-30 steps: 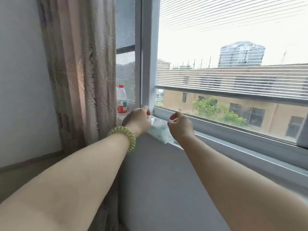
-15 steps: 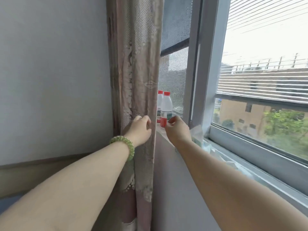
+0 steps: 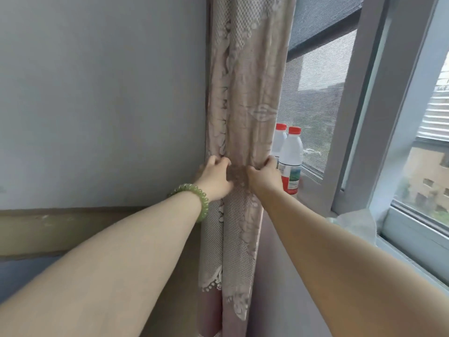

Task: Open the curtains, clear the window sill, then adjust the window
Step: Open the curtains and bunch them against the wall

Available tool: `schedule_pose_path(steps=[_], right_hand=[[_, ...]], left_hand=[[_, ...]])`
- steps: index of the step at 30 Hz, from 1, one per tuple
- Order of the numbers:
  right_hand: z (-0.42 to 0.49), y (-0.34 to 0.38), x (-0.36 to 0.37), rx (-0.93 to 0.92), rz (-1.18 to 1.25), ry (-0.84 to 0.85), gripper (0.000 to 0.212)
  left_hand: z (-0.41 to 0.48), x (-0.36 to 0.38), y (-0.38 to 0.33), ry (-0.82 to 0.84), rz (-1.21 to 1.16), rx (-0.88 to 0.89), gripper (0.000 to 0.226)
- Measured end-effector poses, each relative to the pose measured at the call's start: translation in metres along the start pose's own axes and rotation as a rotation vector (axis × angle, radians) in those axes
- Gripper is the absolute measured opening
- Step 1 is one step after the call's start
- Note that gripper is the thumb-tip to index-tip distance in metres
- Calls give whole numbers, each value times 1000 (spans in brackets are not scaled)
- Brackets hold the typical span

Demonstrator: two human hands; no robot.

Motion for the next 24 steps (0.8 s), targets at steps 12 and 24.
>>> schedule_pose_path(steps=[12,24], right_hand=[[105,0,46,-34,-143,-90,72],[266,56,189,-81,-67,-113,46]], left_hand=[[130,16,48,-314,-64,1,58],[309,-19,157,-347,-421,-21,115]])
Point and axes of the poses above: each hand's wrist, its own z-axis towards the middle knuckle, its own x-axis out of the palm, y = z × x, the point moved 5 cm from there along z, towards the middle knuckle
